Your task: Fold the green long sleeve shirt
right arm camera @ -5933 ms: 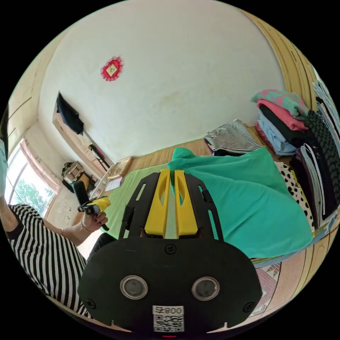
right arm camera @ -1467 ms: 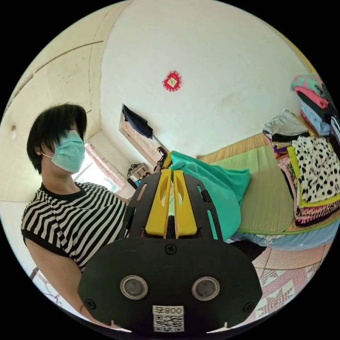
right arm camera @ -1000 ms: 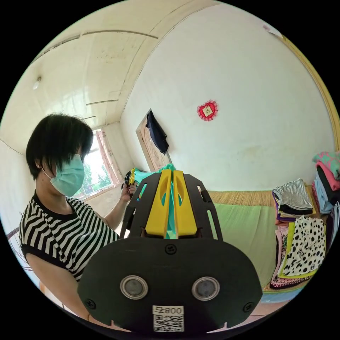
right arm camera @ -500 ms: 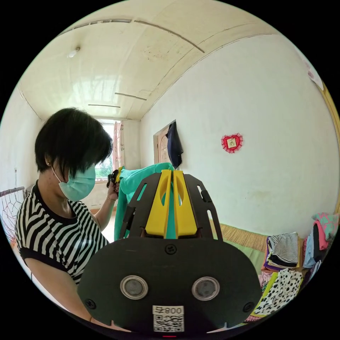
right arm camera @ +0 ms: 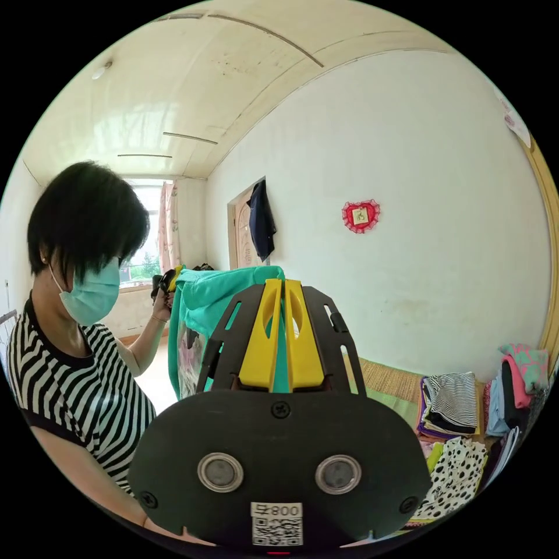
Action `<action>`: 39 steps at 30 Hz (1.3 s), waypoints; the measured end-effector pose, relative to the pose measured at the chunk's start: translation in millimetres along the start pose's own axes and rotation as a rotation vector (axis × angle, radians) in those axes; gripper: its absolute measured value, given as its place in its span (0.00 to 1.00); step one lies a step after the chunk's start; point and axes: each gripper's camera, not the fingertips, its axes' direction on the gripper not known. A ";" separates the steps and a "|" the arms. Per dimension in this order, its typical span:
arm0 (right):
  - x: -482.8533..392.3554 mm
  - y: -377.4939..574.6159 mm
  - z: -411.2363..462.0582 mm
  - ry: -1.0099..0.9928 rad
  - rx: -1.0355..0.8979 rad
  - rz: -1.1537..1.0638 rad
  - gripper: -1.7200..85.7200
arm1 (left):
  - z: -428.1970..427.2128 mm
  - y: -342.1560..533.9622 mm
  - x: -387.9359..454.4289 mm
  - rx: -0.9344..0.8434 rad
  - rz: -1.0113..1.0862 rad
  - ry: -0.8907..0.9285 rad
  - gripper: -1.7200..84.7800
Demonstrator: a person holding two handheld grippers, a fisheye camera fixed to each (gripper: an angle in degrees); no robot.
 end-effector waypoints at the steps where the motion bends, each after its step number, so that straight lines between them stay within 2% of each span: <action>1: 10.1 -0.5 13.1 0.002 -0.013 0.012 0.02 | 8.3 4.1 -16.6 -0.025 -0.020 -0.043 0.03; 5: 94.8 -0.9 129.5 0.032 -0.144 0.103 0.02 | 42.2 24.2 -85.5 -0.104 -0.129 -0.141 0.03; 10: 221.1 14.9 311.1 0.072 -0.354 0.246 0.03 | 109.6 84.4 -224.5 -0.236 -0.356 -0.324 0.05; 12: 284.8 43.4 409.2 0.120 -0.524 0.347 0.03 | 132.3 116.8 -276.1 -0.333 -0.442 -0.401 0.06; 16: 354.4 117.7 513.2 0.266 -0.789 0.478 0.04 | 144.7 219.9 -356.1 -0.434 -0.721 -0.501 0.09; 20: 381.0 217.0 540.1 0.237 -0.879 0.571 0.06 | 126.8 302.5 -363.2 -0.491 -0.826 -0.485 0.11; 22: 372.5 259.9 536.8 0.204 -0.917 0.588 0.07 | 107.4 353.6 -345.0 -0.618 -0.879 -0.526 0.12; 27: 310.8 361.5 529.4 0.196 -1.124 0.604 0.10 | 68.4 423.1 -277.1 -0.772 -0.985 -0.611 0.13; 33: 255.4 403.4 577.7 0.325 -1.354 0.500 0.11 | 89.3 478.0 -222.6 -0.995 -1.023 -0.701 0.12; 39: 229.3 390.2 611.8 0.355 -1.417 0.499 0.05 | 134.2 506.6 -206.4 -1.131 -0.994 -0.742 0.06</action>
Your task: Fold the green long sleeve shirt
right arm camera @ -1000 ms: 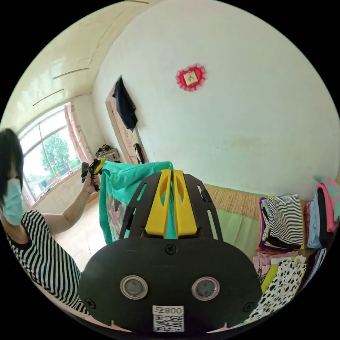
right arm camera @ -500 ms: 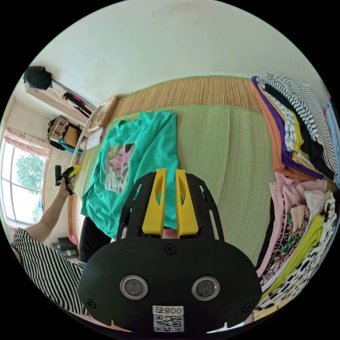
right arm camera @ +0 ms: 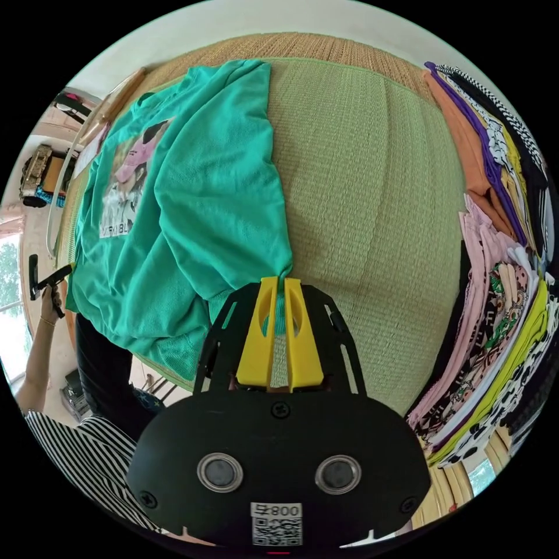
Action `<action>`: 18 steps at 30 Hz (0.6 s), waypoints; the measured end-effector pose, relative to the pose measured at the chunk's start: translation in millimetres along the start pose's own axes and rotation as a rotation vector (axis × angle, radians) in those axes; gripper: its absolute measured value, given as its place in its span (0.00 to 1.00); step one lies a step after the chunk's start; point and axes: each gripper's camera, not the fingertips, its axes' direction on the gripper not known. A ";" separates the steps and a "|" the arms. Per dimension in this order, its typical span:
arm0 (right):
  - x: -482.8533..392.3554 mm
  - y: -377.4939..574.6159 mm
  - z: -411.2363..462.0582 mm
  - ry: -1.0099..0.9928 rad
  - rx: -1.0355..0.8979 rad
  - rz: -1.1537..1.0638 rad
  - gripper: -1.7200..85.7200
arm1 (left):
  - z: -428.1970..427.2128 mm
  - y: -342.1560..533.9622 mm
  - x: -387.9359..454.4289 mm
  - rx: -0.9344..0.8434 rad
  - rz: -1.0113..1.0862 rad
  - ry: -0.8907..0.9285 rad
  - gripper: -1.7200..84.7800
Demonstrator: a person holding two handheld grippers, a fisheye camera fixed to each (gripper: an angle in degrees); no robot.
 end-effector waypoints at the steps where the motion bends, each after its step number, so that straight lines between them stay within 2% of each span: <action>1: -2.8 -0.6 -3.4 -0.004 -0.008 -0.005 0.04 | 0.4 2.4 5.4 0.000 0.003 0.002 0.06; 4: -8.0 2.2 -50.8 0.038 0.023 -0.039 0.03 | -20.2 8.0 20.9 0.029 0.043 -0.039 0.05; 6: 7.4 3.6 -111.9 0.157 0.074 -0.025 0.03 | -48.3 8.3 28.8 0.072 0.074 -0.105 0.05; 8: 32.5 1.2 -163.7 0.255 0.117 0.032 0.03 | -86.2 6.5 33.4 0.150 0.078 -0.231 0.05; 10: 64.3 -2.3 -213.2 0.306 0.160 0.119 0.03 | -139.7 6.7 30.8 0.317 0.027 -0.324 0.06; 14: 118.9 4.8 -273.9 0.227 0.223 0.302 0.05 | -167.1 15.4 19.3 0.444 -0.058 -0.290 0.10; 18: 110.8 32.6 -241.4 0.158 0.219 0.318 0.08 | -112.3 47.0 20.1 0.405 -0.034 -0.158 0.12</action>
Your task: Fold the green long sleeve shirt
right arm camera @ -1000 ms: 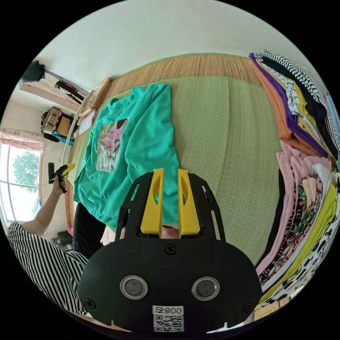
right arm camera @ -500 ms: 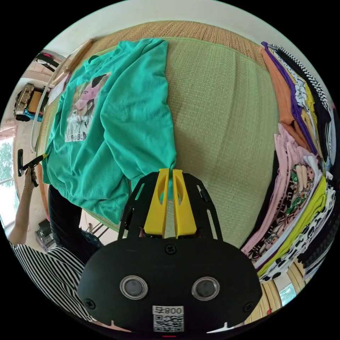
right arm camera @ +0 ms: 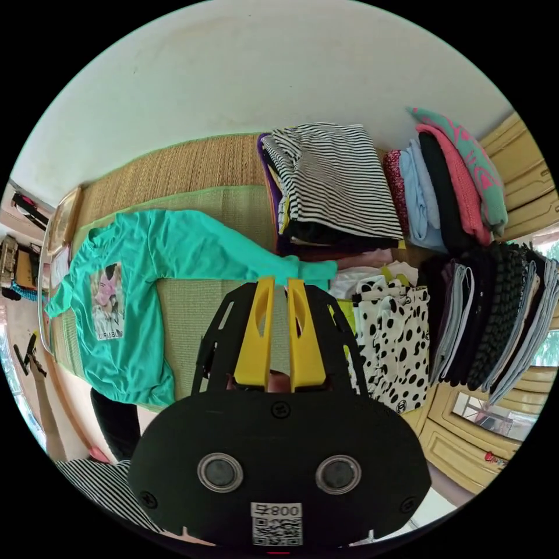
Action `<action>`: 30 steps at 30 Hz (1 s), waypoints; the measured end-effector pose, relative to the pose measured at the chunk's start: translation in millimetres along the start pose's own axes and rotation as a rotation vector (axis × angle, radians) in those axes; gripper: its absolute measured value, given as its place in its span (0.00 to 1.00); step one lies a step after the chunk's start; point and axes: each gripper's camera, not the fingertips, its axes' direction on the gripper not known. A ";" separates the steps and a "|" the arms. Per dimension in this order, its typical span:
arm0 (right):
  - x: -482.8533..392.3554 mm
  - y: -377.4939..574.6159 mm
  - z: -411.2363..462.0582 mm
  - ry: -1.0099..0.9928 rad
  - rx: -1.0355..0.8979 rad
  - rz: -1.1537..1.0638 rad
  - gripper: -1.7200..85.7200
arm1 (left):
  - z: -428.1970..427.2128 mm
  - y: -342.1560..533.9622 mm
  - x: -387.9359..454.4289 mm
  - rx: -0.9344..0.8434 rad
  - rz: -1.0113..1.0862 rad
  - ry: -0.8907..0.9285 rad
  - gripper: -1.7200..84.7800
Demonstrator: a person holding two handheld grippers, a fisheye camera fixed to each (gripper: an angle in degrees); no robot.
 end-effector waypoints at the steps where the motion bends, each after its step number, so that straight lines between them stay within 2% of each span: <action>1: -3.0 8.0 8.9 -0.009 -0.018 -0.005 0.09 | 19.1 22.3 3.5 -0.042 0.004 0.068 0.12; 7: -85.4 138.2 79.6 -0.415 -0.111 -0.154 0.10 | 110.1 153.1 28.1 -0.273 -0.072 0.432 0.13; 10: -150.7 211.2 107.7 -0.523 -0.206 -0.244 0.10 | 135.4 203.0 41.6 -0.369 -0.107 0.489 0.13; 12: -189.8 253.2 117.9 -0.493 -0.260 -0.307 0.11 | 142.1 223.9 47.6 -0.407 -0.111 0.479 0.14; 17: -232.2 296.8 93.5 -0.491 -0.201 -0.353 0.12 | 145.8 256.9 60.1 -0.440 -0.093 0.464 0.14; 24: -328.8 355.1 66.8 -0.215 -0.125 -0.638 0.12 | 156.8 284.9 68.9 -0.452 -0.104 0.480 0.13; 30: -355.7 380.9 89.0 -0.064 -0.170 -0.672 0.05 | 165.6 304.5 73.9 -0.480 -0.131 0.498 0.09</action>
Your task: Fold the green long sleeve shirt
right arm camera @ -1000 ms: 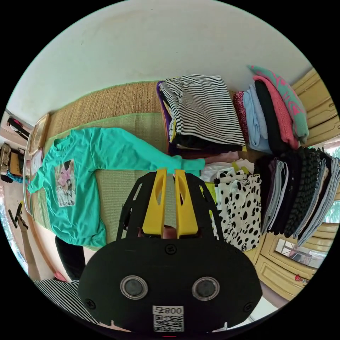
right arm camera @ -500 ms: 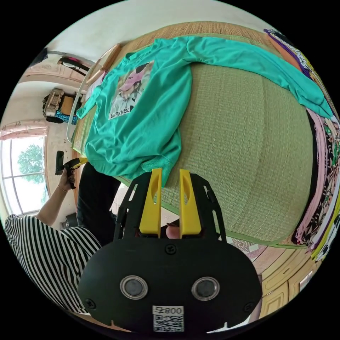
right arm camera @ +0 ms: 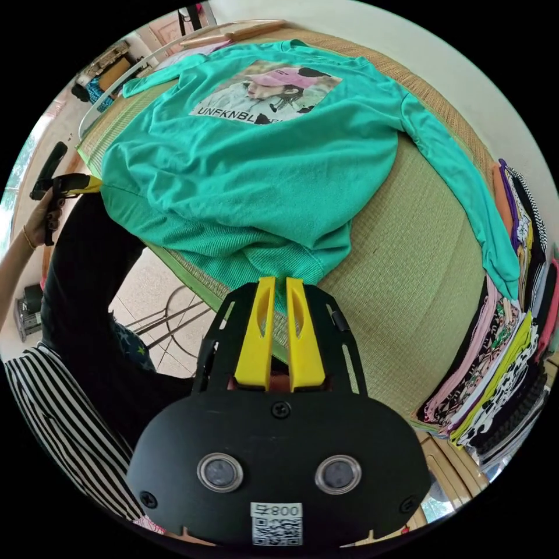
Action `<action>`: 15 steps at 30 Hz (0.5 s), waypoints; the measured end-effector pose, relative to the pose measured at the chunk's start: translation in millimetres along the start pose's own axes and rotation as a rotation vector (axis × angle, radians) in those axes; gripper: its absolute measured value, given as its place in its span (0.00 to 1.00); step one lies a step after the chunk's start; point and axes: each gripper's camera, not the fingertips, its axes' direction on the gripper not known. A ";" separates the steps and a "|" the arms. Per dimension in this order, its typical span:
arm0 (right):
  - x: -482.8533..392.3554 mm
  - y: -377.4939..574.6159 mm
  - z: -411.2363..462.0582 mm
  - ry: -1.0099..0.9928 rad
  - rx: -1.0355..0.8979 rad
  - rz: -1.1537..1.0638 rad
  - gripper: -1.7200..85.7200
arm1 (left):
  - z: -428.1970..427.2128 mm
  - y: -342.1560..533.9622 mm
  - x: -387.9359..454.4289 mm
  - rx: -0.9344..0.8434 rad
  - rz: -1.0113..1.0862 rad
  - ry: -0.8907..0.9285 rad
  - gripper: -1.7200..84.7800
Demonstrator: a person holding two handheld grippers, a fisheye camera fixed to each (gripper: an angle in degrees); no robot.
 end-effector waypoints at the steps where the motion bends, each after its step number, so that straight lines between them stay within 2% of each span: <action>1: -1.0 2.3 -1.3 0.003 0.004 0.004 0.04 | 2.0 3.4 0.1 0.000 0.000 0.007 0.08; 4: 0.1 17.7 -13.1 0.005 0.013 0.036 0.03 | 2.8 14.0 1.6 0.012 0.001 0.032 0.06; 11: 32.8 106.4 -94.7 -0.160 0.212 0.189 0.02 | -17.4 47.8 19.6 0.090 0.063 0.112 0.03; 15: 45.3 151.7 -86.3 -0.246 0.215 0.262 0.02 | -22.0 64.8 19.2 0.110 0.073 0.130 0.03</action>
